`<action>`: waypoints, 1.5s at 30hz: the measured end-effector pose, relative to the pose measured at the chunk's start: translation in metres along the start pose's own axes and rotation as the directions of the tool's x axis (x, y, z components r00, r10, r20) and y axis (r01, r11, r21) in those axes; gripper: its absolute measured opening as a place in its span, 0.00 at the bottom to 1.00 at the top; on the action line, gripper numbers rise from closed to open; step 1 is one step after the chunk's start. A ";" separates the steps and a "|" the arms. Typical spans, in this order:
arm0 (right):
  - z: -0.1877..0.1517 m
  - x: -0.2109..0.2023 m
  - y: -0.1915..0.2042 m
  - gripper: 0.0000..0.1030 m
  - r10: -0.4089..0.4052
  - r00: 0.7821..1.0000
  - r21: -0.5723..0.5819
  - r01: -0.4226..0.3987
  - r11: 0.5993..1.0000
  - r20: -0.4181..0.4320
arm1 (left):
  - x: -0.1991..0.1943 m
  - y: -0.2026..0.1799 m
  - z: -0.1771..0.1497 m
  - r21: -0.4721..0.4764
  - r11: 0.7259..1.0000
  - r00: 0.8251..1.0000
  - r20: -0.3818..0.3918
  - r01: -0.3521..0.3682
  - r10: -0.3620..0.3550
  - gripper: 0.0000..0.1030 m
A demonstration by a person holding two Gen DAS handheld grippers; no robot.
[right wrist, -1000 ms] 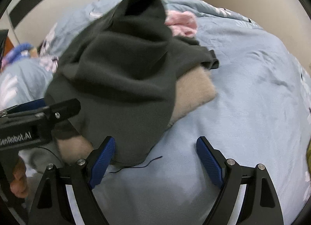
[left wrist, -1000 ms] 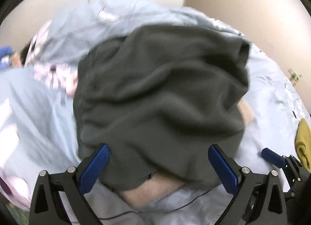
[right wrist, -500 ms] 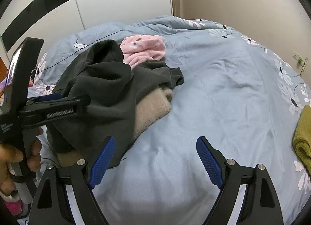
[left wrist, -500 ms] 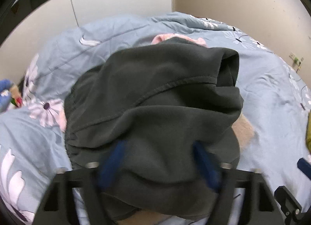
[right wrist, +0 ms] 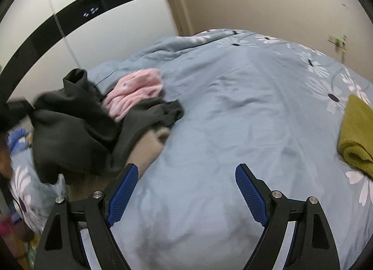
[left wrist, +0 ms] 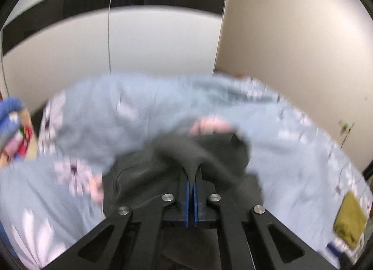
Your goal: Fold clothes
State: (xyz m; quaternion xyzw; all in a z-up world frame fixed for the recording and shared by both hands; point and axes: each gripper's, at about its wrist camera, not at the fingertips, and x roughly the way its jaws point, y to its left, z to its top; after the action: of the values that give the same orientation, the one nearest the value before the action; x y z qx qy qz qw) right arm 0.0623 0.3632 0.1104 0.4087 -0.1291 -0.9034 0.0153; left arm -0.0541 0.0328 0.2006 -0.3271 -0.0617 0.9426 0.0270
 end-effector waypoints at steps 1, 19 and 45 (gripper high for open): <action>-0.006 -0.004 0.006 0.84 -0.004 1.000 0.014 0.004 1.000 0.016 | -0.009 -0.010 0.011 0.006 1.000 1.000 0.024 0.014 -0.014 0.02; -0.017 -0.083 -0.132 0.84 -0.296 0.940 0.282 0.241 0.929 0.169 | 0.005 -0.344 -0.103 0.344 0.729 0.799 -0.366 0.592 -0.477 0.02; -0.021 -0.100 -0.023 0.84 -0.113 0.988 -0.140 0.128 0.982 0.110 | 0.014 -0.237 -0.114 0.333 0.697 0.765 -0.395 0.635 -0.508 0.53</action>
State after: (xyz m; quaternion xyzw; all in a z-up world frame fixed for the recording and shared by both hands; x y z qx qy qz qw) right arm 0.1458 0.3942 0.1648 0.3670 -0.0382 -0.9293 -0.0160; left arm 0.0079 0.2800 0.1345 -0.4022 0.0622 0.8192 0.4041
